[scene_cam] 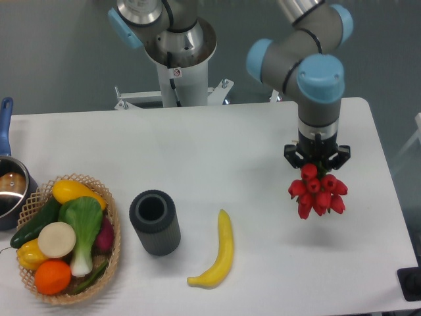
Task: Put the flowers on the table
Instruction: 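Lower the held red tulips toward the table surface, then set the tulip heads on the table and open the gripper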
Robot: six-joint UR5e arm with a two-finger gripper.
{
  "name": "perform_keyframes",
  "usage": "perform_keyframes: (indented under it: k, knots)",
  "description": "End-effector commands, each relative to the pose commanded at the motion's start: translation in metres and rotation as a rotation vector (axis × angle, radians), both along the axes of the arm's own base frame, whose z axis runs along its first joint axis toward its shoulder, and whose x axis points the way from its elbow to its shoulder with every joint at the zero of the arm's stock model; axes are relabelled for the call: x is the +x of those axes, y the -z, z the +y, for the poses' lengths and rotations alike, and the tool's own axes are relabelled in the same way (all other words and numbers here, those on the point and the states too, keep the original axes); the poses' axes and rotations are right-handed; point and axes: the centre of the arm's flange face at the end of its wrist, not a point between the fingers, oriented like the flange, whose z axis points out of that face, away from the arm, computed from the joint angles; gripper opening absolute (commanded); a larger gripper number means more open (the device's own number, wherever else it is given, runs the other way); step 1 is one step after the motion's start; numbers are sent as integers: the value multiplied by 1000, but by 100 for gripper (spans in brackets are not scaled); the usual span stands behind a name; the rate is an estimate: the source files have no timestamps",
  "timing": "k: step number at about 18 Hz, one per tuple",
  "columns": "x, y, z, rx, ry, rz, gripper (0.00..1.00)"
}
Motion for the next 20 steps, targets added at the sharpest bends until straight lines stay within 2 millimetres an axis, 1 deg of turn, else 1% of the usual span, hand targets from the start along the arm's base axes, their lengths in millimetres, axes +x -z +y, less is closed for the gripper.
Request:
perform_keyframes:
  k: [2,4,5,7,8,9,10,13,15,18,19,20]
  knots:
    - [-6,14,3,-8,3,-17,42]
    - [-18,30,7,-17,1,-31,42]
    - [-21,33,9,-16,0,-33,42]
    - [-27,35,11,-13,0,-31,45]
    - [-33,31,14,-7,-7,-20,47]
    - [-40,34,17,0,-48,-19,49]
    - [-43,38,18,0,-68,-23,49]
    - [-45,48,19,-4,-73,-33,49]
    - [-46,50,19,-5,-73,-36,50]
    - [-46,51,19,-6,-73,-34,54]
    - [-46,51,19,-7,-74,-33,55]
    - [-46,51,19,-8,-71,-33,64]
